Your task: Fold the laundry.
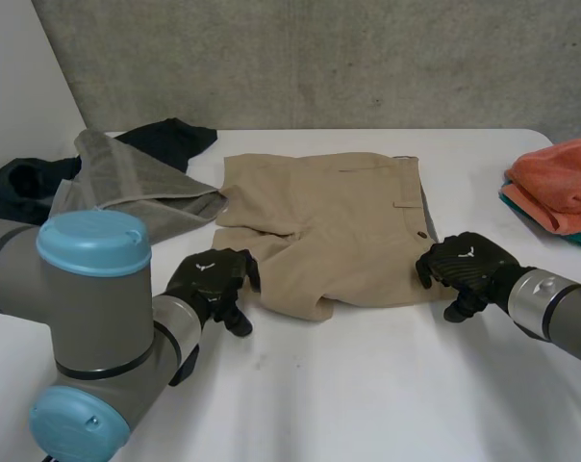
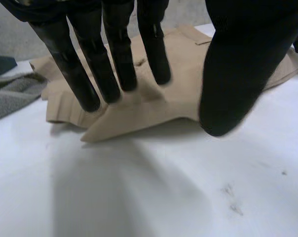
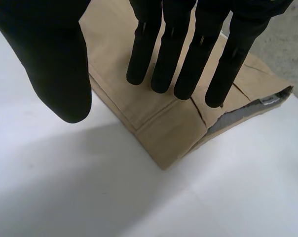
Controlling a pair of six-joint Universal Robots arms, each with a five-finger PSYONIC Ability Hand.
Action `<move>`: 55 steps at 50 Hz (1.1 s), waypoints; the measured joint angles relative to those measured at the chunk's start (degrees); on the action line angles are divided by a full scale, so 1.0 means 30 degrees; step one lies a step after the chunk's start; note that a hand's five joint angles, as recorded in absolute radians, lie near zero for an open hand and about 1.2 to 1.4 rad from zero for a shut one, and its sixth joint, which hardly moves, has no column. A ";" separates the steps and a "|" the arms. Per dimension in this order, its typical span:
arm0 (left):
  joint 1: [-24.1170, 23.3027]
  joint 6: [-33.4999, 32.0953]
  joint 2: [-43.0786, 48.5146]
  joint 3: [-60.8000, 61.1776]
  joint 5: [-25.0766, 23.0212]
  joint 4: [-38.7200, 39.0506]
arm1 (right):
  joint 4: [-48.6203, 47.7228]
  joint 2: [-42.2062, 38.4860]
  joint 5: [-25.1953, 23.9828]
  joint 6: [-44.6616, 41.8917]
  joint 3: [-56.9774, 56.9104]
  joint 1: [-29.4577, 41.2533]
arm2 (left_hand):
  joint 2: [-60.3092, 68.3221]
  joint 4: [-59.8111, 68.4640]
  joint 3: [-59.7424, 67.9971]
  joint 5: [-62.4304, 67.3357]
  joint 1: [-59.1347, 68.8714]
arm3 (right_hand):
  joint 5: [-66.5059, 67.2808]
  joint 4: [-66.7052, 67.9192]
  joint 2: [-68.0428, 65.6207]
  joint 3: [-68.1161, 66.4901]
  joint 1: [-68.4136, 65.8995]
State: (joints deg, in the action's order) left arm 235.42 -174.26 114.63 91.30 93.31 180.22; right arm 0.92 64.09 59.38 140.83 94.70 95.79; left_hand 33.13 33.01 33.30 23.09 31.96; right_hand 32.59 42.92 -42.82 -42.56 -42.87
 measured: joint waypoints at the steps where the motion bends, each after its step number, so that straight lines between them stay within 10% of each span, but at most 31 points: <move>1: 0.0015 0.0027 0.0133 -0.0033 -0.0008 0.0094 | -0.0368 -0.0170 -0.0013 -0.0034 -0.0008 0.0009 | -0.1100 -0.1117 -0.1100 -0.1128 -0.1477 | -0.0467 -0.0429 0.0339 0.0400 0.0343; 22: 0.0066 -0.1545 0.5995 -0.6003 0.0048 0.1592 | -0.4989 -0.3769 0.1237 0.0085 -0.2096 0.0273 | -0.4424 -0.4593 -0.4631 -0.4572 -0.4079 | -0.3677 -0.3177 0.2974 0.3145 0.2762; 29: 0.0419 -0.3422 0.7223 -0.7930 0.0082 0.2405 | -0.5899 -0.4704 0.1894 0.0039 -0.3000 0.0705 | 0.8220 0.8046 0.7826 0.7813 0.8850 | 0.1447 0.1399 -0.1805 -0.1546 -0.1749; 40: 0.0640 -0.3841 0.5941 -0.7850 0.0126 0.2346 | -0.8311 -0.4852 0.3278 0.0075 -0.3236 0.1122 | 1.1632 1.1826 1.1124 1.1000 1.1142 | 0.7953 0.8510 -0.8170 -0.8333 -0.6850; 55: 0.0309 -0.5862 0.0114 -0.5539 0.0017 -0.5838 | 0.1348 0.1053 0.3897 -0.2700 -0.0834 0.0768 | 1.1672 1.1861 1.1129 1.1002 1.1144 | 0.7953 0.8559 -0.8170 -0.8333 -0.6853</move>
State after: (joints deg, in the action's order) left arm 236.35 -191.84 114.97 74.68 93.36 162.70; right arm 4.96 67.25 71.07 132.73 92.20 98.09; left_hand 68.14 68.59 66.68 56.10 65.39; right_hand 56.45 68.60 -67.33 -67.55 -63.43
